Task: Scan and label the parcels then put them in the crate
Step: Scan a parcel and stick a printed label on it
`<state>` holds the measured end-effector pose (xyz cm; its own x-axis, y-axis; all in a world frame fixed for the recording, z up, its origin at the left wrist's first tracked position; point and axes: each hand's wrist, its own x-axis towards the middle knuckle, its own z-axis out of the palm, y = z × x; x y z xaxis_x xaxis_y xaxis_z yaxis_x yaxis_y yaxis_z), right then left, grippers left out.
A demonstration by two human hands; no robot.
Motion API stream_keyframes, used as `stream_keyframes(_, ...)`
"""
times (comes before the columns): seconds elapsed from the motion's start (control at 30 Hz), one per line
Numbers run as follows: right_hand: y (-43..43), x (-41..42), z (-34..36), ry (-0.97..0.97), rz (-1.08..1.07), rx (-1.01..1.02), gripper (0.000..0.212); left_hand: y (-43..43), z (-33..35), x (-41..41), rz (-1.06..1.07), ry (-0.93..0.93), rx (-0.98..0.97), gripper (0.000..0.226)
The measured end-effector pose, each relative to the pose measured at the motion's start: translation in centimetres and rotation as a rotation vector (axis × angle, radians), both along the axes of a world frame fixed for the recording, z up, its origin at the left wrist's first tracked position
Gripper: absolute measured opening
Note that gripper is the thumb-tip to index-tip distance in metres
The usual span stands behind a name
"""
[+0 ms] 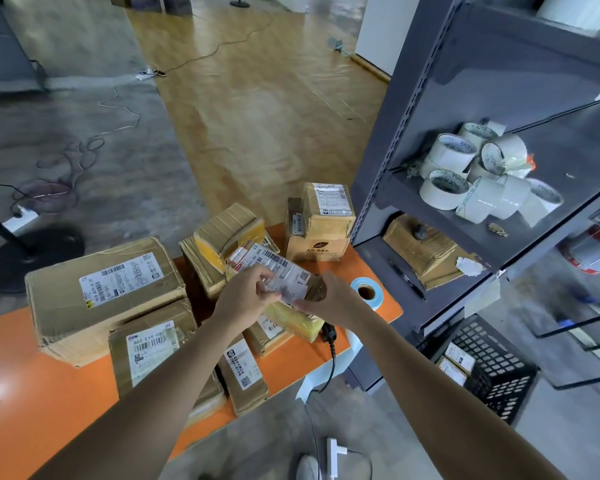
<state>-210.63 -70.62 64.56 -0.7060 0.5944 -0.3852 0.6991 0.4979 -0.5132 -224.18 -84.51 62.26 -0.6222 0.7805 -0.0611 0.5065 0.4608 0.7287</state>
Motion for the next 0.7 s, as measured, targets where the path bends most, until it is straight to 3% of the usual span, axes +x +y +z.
stream_keyframes(0.23,0.8,-0.1,-0.8,0.170,-0.058,-0.236,0.038,-0.5,-0.2,1.4,0.249,-0.182,0.144,0.043)
stream_keyframes(0.53,2.9,1.4,-0.5,0.224,0.010,-0.192,0.025,-0.2,0.8,3.2,0.619,-0.260,0.205,0.047)
stream_keyframes(0.7,2.6,3.8,2.3,0.289,-0.031,-0.174,0.031,-0.2,2.2,4.5,0.608,-0.426,0.234,0.066)
